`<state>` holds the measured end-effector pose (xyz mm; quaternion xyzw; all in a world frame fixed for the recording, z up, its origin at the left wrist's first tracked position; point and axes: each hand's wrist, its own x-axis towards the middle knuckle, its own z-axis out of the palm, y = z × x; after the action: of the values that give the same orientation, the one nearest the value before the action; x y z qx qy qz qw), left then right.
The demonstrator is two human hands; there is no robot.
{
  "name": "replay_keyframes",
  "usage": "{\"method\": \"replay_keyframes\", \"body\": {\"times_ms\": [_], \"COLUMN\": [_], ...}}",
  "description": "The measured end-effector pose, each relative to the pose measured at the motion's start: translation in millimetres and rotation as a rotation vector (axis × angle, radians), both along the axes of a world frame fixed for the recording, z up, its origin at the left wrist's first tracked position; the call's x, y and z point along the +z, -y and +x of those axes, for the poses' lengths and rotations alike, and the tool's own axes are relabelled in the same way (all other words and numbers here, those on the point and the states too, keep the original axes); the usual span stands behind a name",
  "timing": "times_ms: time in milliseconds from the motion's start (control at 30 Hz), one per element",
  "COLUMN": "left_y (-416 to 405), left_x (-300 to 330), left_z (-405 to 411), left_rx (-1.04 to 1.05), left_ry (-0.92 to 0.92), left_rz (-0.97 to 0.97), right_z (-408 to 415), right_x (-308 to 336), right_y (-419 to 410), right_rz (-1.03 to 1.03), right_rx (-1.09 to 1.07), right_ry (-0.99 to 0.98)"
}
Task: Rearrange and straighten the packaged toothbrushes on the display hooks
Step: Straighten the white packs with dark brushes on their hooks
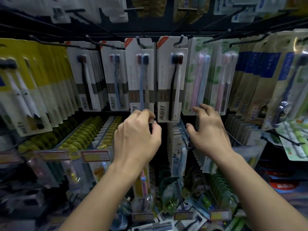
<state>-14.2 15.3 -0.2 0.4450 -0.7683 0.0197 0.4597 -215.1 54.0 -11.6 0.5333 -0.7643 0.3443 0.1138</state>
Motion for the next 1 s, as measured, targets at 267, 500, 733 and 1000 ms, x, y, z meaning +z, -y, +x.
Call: {"method": "replay_keyframes", "body": {"times_ms": [267,500,733,1000], "left_y": [13.2,36.2,50.3,56.6], "left_x": [-0.9,1.0,-1.7,-0.4], "left_z": [8.8,3.1,-5.9,-11.1], "left_rx": [0.08,0.224,0.234,0.272], "left_ry": [-0.071,-0.125,-0.099,-0.085], "left_rz": [-0.001,-0.012,0.037,0.109], "right_z": [11.4,34.2,53.0,54.8], "right_x": [3.9,9.0,8.4,5.7], "right_y": [5.4,18.5,35.1,44.3], "right_rz": [-0.048,-0.185,-0.165,-0.138], "right_rx": [-0.059,-0.075,-0.14,-0.179], "right_ry": [0.025,0.081,0.035,0.039]}}
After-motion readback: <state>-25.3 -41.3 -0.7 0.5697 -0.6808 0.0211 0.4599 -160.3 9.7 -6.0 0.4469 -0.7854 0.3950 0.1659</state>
